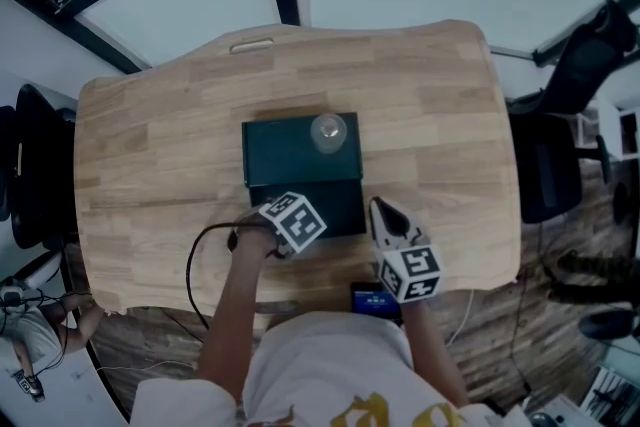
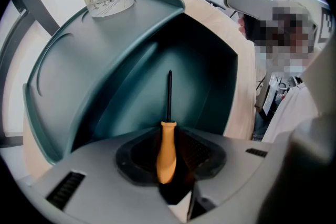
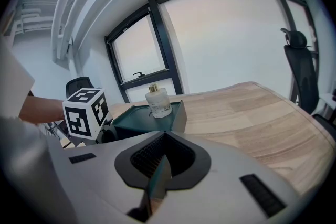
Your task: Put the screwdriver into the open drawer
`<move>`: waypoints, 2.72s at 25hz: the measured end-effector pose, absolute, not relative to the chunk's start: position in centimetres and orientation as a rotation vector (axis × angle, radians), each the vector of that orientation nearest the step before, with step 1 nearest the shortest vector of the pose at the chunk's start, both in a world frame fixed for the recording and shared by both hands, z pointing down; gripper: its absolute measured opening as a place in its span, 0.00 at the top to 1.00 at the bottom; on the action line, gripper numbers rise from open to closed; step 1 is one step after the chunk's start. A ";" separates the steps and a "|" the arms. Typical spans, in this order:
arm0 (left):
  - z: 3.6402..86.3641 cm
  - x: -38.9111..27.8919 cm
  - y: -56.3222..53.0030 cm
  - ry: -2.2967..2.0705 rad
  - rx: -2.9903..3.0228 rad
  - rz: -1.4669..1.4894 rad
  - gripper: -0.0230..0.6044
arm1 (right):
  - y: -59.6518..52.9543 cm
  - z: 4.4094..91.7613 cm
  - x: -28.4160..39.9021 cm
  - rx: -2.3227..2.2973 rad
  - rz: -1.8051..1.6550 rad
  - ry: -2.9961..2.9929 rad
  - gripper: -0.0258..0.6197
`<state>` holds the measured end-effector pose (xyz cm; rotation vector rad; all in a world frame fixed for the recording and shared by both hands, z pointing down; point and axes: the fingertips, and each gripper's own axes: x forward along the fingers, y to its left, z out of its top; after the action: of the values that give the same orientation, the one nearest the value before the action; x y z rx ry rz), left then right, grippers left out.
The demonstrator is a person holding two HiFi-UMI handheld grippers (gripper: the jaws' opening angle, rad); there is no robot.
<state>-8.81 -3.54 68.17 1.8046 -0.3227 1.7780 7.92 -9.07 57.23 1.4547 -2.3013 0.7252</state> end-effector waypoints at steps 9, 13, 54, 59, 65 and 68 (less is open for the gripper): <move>67.4 -8.6 -4.3 -0.369 1.846 1.737 0.82 | -9.0 56.9 7.7 1.446 0.715 -2.315 0.97; 67.4 -8.7 -4.2 -0.378 1.845 1.734 0.82 | -8.8 57.0 7.9 1.459 0.719 -2.312 0.97; 59.4 -9.6 -7.8 -0.942 2.158 1.124 0.96 | -7.0 54.1 7.4 1.453 0.614 -2.377 0.97; 57.1 -10.4 -9.1 -1.130 2.182 0.943 0.96 | -6.7 53.0 7.9 1.461 0.558 -2.375 0.97; 53.6 -11.0 -9.8 -1.329 2.249 0.794 0.96 | -6.3 51.6 8.4 1.487 0.497 -2.393 0.97; 51.9 -10.8 -9.7 -1.393 2.299 0.751 0.96 | -5.9 50.8 8.4 1.492 0.474 -2.402 0.97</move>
<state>-10.79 -9.69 51.91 2.2990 -1.3935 0.7506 8.42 -5.91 50.78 1.4921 -2.4017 0.4740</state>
